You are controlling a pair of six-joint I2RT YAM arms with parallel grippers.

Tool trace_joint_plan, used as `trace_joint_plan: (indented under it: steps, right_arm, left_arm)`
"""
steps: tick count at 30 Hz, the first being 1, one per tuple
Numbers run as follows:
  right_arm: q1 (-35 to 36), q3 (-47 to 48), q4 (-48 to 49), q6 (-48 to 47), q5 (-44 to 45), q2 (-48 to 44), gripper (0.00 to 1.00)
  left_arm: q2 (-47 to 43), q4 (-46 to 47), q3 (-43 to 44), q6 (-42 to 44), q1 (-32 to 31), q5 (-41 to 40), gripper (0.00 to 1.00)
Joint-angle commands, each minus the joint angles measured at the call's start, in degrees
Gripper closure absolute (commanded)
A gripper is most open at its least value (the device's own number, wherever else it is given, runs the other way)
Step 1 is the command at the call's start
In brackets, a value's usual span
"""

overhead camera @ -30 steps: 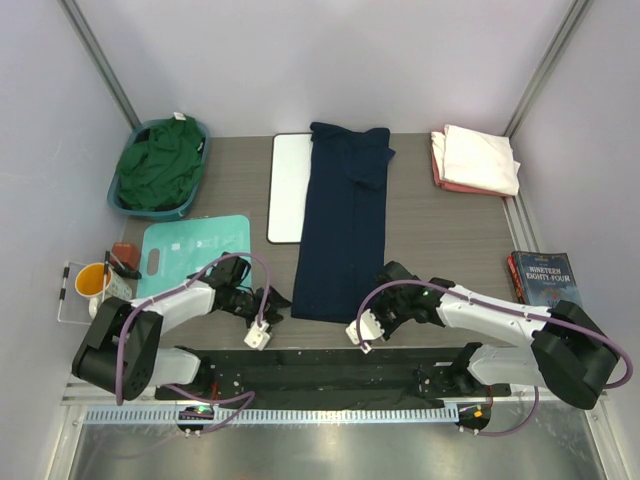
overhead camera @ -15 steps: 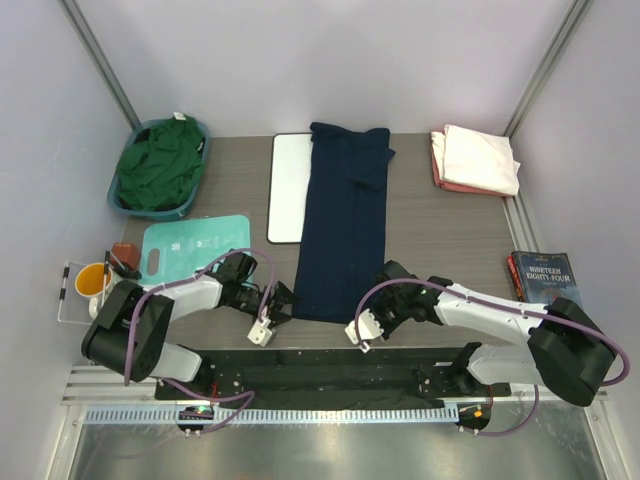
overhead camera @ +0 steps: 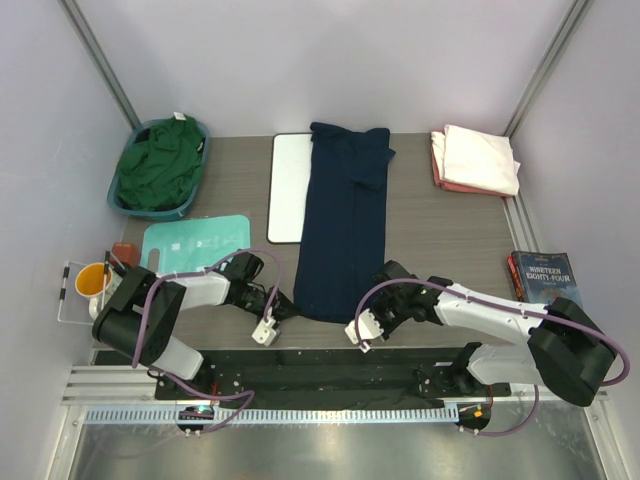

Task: Fold and stack the t-shirts
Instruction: Grab the bottom of the folded rectangular tshirt with both arms, then fold the folded rectangular tshirt in 1/3 of the way

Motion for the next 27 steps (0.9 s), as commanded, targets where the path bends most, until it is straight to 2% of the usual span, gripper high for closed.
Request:
trace_joint_plan:
  steps: [1,5,7,10,16,22,27]
  right_arm:
    - [0.2,0.5,0.2,0.4,-0.6,-0.1,0.94]
    - [0.2,2.7,-1.3,2.4,-0.4,-0.1,0.99]
    - [0.3,5.5,-4.4,4.1,-1.4,0.0,0.99]
    - [0.2,10.2,-8.4,9.4,-3.3,0.4,0.99]
    - [0.2,21.2,-22.1,14.8,-8.1,2.1,0.99]
    - [0.7,25.5,-30.7,15.8,-11.4,-1.3,0.99]
    - [2.2,30.1,-36.9,17.2,-15.1,-3.5,0.99]
  left_arm:
    - [1.9,-1.6,-1.0,26.8,-0.6,-6.6,1.0]
    - [-1.7,-1.6,-0.3,23.6,-0.8,-5.8,1.0]
    - [-4.6,-2.2,1.2,17.8,-0.9,-4.8,1.0]
    - [-10.6,-9.0,5.7,9.8,-1.0,-3.1,1.0]
    - [-21.4,-23.7,11.0,1.7,-1.4,-0.1,1.0]
    - [-29.2,-40.2,12.9,1.8,-1.4,1.3,1.0]
    - [-36.4,-48.9,12.9,2.0,-1.4,2.5,1.0]
